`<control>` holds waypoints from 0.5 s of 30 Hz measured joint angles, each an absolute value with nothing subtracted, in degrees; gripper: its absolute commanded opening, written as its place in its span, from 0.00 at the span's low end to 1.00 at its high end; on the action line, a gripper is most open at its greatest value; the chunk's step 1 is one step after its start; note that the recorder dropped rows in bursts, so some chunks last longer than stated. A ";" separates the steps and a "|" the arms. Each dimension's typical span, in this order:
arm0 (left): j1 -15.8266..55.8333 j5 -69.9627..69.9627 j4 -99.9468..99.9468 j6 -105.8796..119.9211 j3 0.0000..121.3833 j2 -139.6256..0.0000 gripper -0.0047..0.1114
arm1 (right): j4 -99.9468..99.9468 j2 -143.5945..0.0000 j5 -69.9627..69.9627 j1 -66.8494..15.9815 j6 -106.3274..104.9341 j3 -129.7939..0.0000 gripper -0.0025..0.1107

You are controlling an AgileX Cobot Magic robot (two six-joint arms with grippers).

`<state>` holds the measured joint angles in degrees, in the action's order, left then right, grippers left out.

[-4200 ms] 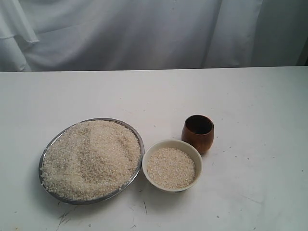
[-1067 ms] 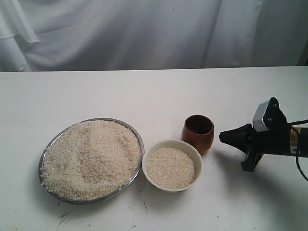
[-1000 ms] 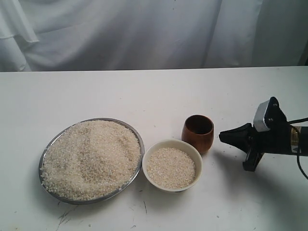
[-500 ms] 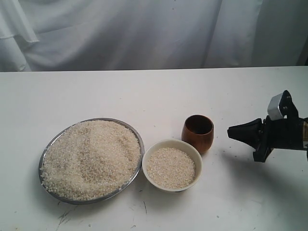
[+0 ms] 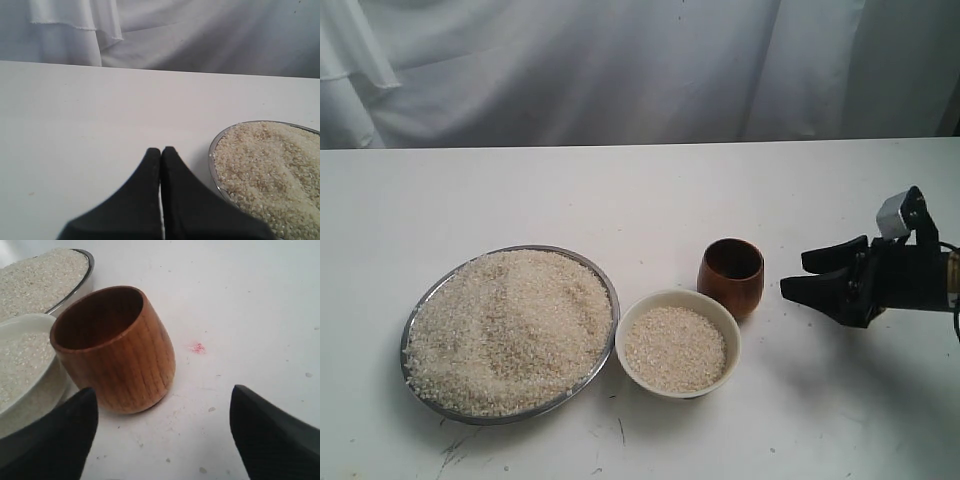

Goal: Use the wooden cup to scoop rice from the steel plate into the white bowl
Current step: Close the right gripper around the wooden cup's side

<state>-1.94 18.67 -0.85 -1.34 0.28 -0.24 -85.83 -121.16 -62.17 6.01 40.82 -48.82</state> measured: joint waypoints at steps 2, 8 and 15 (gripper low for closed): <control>-1.94 18.67 -0.85 -1.34 0.28 -0.24 0.04 | -85.83 -121.28 -61.93 4.40 40.70 -48.82 0.65; -1.94 18.67 -0.85 -1.34 0.28 -0.24 0.04 | -81.25 -122.41 -59.92 0.49 35.26 -48.82 0.71; -1.94 18.67 -0.85 -1.34 0.28 -0.24 0.04 | -79.54 -124.17 -59.70 -0.72 34.02 -48.82 0.71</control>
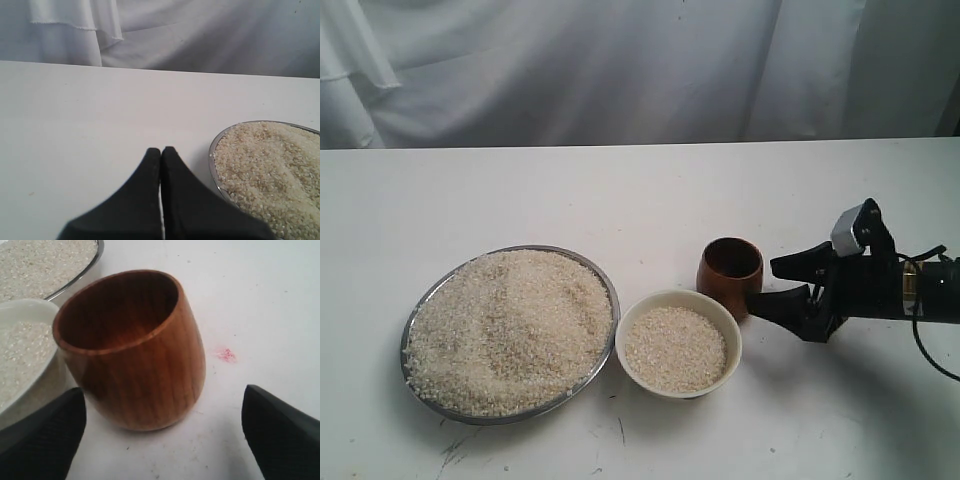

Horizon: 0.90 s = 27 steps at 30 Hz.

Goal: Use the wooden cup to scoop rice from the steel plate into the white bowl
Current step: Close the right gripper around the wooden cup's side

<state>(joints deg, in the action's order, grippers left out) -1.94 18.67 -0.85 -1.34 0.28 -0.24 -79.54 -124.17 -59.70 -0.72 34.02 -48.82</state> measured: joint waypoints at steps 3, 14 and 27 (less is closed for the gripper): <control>-1.94 18.67 -0.85 -1.34 0.28 -0.24 0.04 | -79.01 -124.28 -59.70 -1.79 33.38 -48.82 0.71; -1.94 18.67 -0.85 -1.34 0.28 -0.24 0.04 | -75.40 -124.32 -59.48 -5.02 33.64 -51.56 0.75; -1.94 18.67 -0.85 -1.34 0.28 -0.24 0.04 | -69.62 -124.87 -57.18 -8.70 37.44 -53.31 0.79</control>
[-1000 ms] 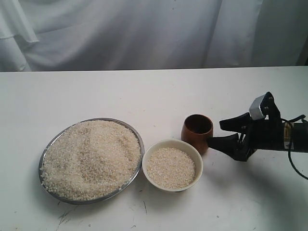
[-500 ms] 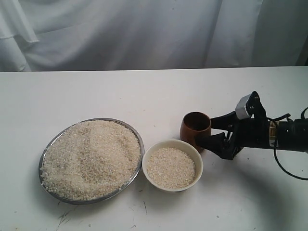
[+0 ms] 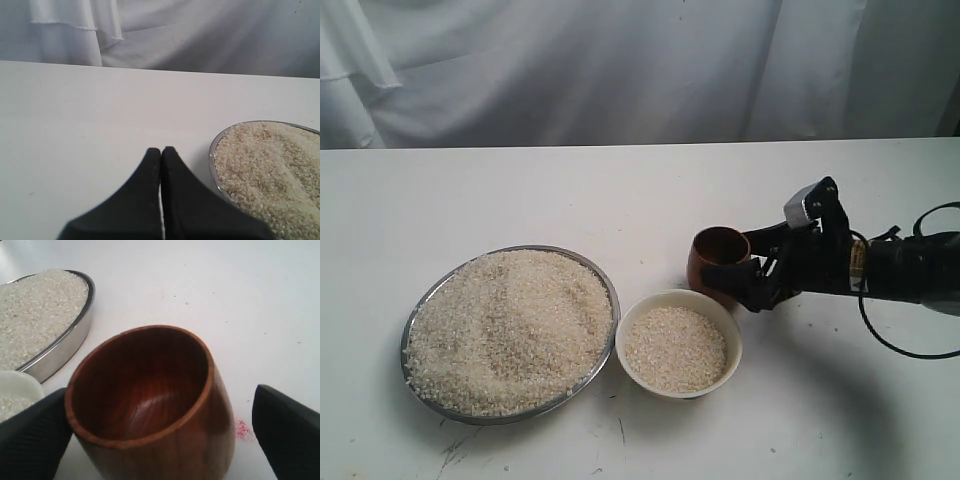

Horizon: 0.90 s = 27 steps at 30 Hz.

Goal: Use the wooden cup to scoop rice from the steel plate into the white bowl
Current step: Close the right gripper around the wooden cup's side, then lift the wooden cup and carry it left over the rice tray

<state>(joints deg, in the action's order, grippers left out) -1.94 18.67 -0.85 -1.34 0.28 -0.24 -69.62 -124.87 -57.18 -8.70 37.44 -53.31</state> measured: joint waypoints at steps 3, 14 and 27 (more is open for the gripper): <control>-1.94 18.67 -0.85 -1.34 0.28 -0.24 0.04 | -69.37 -124.87 -57.05 -9.31 37.07 -53.31 0.79; -1.94 18.67 -0.85 -1.34 0.28 -0.24 0.04 | -68.38 -124.87 -52.59 -10.82 34.20 -53.31 0.79; -1.94 18.67 -0.85 -1.34 0.28 -0.24 0.04 | -63.52 -124.90 -51.03 -11.80 30.03 -54.80 0.79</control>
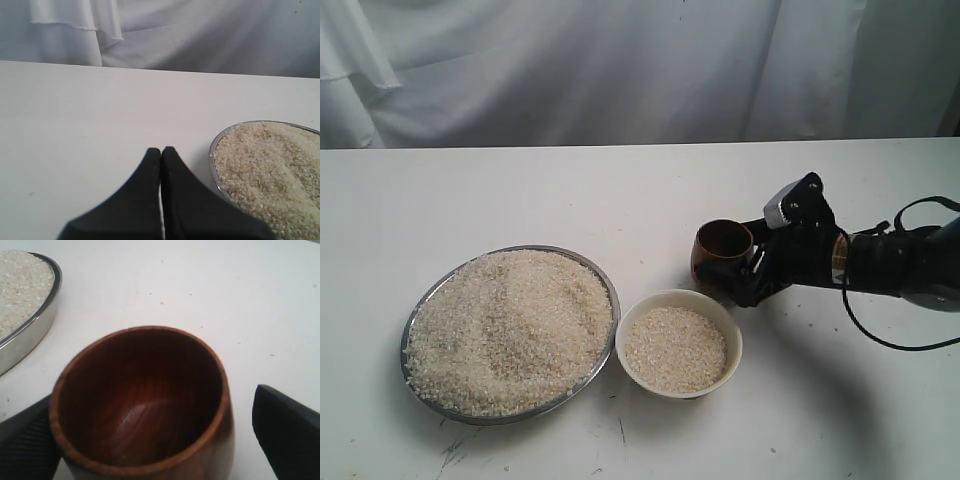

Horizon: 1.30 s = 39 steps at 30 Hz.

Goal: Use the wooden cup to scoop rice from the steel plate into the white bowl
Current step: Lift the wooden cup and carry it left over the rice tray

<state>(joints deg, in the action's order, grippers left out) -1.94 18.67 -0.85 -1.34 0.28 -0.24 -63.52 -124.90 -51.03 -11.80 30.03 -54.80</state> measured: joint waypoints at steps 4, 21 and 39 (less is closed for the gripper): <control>-1.94 18.67 -0.85 -1.34 0.28 -0.24 0.04 | -63.43 -125.14 -48.22 -12.86 30.03 -55.12 0.79; -1.94 18.67 -0.85 -1.34 0.28 -0.24 0.04 | -58.92 -126.68 -47.92 -13.35 26.98 -55.12 0.64; -1.94 18.67 -0.85 -1.34 0.28 -0.24 0.04 | -60.80 -119.34 -46.52 -13.35 29.93 -55.12 0.02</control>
